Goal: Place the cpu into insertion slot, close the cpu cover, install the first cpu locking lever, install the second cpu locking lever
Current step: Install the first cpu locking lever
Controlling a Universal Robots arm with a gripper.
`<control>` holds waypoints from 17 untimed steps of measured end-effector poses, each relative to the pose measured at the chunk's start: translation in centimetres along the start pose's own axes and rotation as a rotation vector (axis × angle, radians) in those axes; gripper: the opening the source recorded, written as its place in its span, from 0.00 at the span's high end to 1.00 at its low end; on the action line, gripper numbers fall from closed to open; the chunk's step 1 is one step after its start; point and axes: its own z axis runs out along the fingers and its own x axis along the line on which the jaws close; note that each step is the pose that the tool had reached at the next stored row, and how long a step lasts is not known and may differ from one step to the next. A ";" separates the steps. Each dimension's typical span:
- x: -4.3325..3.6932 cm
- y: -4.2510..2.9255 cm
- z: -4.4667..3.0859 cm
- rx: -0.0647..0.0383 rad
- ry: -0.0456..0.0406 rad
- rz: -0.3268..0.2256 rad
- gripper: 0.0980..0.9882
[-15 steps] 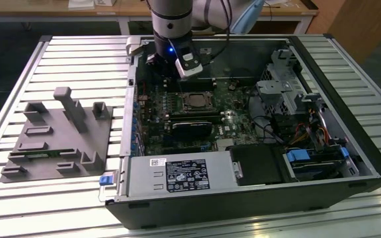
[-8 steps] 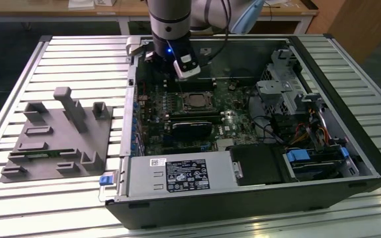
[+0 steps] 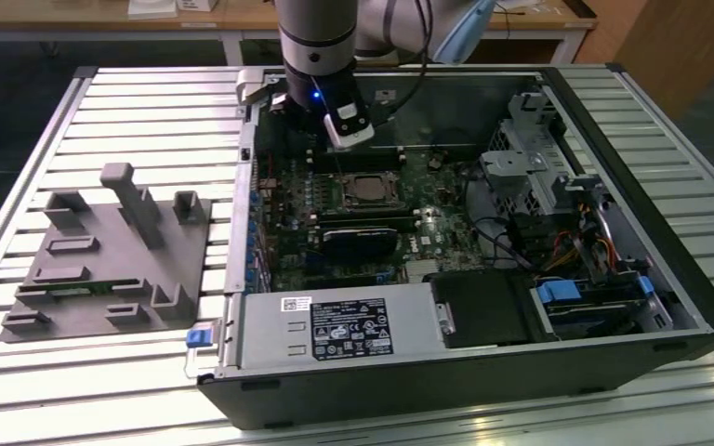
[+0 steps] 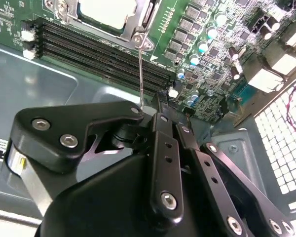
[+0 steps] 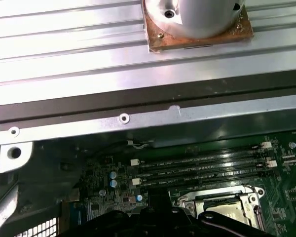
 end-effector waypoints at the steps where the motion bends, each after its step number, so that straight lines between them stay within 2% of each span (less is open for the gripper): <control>1: 0.00 0.00 0.00 0.000 0.0000 0.000 0.99; 4: -0.25 0.03 0.01 0.000 0.0002 0.000 0.99; 7: -0.93 0.14 0.02 0.001 0.0014 0.001 0.99; 17: -3.83 0.57 0.10 0.005 0.0074 0.004 0.99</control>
